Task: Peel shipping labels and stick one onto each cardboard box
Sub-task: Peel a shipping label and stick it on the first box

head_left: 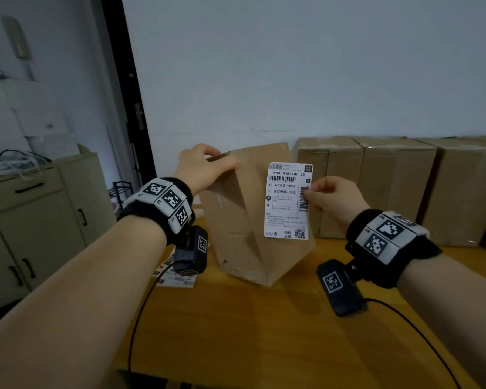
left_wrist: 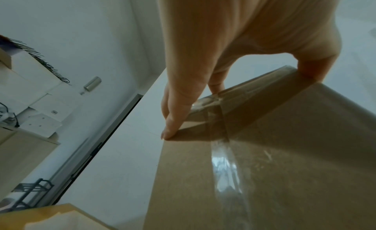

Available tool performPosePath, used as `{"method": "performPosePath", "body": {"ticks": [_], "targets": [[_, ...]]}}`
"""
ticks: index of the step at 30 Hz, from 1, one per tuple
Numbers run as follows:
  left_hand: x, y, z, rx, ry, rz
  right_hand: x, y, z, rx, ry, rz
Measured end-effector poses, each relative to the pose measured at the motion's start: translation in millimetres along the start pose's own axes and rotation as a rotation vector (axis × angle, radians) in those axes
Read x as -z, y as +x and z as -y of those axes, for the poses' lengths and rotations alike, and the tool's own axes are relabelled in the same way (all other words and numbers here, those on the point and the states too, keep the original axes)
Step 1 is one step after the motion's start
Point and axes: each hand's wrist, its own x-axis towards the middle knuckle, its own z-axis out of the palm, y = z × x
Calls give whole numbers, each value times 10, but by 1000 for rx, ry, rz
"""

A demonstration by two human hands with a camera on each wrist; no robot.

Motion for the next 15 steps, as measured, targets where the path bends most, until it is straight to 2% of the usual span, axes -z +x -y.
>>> {"method": "performPosePath", "body": {"ticks": [5,10,15], "targets": [[-51,-88,3,-20,-42,46,112,-69,38,-15,-7,53],[-69,-135,47,-32,-152,89,134,-107,64,-64,82,153],[-153,-204,125,-118,-89,126,116,-128,36,-62,83,181]]}}
